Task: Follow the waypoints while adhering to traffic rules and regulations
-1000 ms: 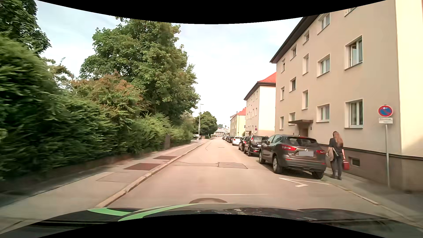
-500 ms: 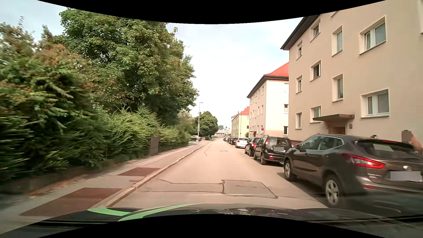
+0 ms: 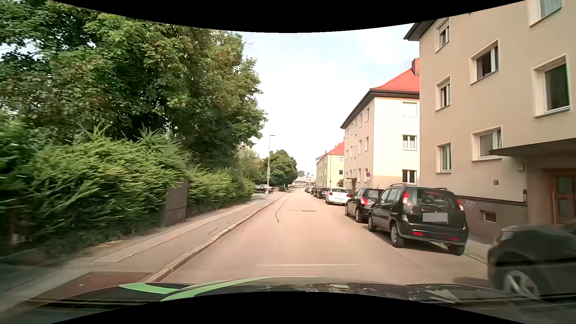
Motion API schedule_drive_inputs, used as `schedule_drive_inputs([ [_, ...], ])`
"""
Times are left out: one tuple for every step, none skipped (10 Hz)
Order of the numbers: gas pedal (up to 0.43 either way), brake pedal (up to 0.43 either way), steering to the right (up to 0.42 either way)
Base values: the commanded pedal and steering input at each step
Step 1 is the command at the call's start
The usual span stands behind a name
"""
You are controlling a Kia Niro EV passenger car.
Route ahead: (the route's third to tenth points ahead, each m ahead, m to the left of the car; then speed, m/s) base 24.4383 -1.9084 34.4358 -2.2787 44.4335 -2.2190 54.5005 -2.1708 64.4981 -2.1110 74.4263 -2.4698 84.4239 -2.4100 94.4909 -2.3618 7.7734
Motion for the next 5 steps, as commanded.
schedule_drive_inputs([
  [0.059, 0.0, 0.005],
  [0.059, 0.0, 0.006],
  [0.059, 0.0, 0.006],
  [0.059, 0.0, 0.007],
  [0.059, 0.0, 0.012],
])
